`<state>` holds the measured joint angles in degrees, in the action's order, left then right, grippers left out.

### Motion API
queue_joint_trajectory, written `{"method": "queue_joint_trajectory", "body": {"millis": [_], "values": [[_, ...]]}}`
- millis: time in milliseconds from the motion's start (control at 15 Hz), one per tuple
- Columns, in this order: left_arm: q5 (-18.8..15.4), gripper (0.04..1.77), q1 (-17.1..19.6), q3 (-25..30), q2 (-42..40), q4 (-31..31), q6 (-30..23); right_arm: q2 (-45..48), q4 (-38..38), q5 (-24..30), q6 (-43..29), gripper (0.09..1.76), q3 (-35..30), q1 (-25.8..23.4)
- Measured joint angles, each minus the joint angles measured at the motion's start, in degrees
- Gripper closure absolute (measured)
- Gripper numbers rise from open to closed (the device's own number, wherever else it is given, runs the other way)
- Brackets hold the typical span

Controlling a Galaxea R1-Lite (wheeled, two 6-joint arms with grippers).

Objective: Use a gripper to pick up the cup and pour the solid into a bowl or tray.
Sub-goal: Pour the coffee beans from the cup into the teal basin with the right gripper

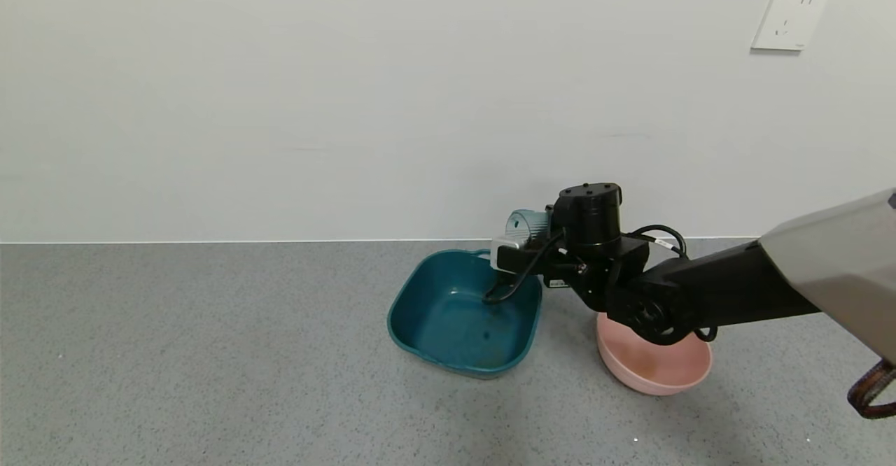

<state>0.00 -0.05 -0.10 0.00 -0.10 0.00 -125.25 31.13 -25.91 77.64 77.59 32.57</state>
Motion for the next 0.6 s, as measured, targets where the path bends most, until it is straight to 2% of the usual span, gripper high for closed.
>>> {"method": "queue_joint_trajectory", "body": {"millis": [600], "values": [[0.0, 0.06, 0.0, 0.0, 0.0, 0.0, 0.0, -0.4, 0.1, -0.1, 6.9, 0.48, 0.5, 0.5]]}}
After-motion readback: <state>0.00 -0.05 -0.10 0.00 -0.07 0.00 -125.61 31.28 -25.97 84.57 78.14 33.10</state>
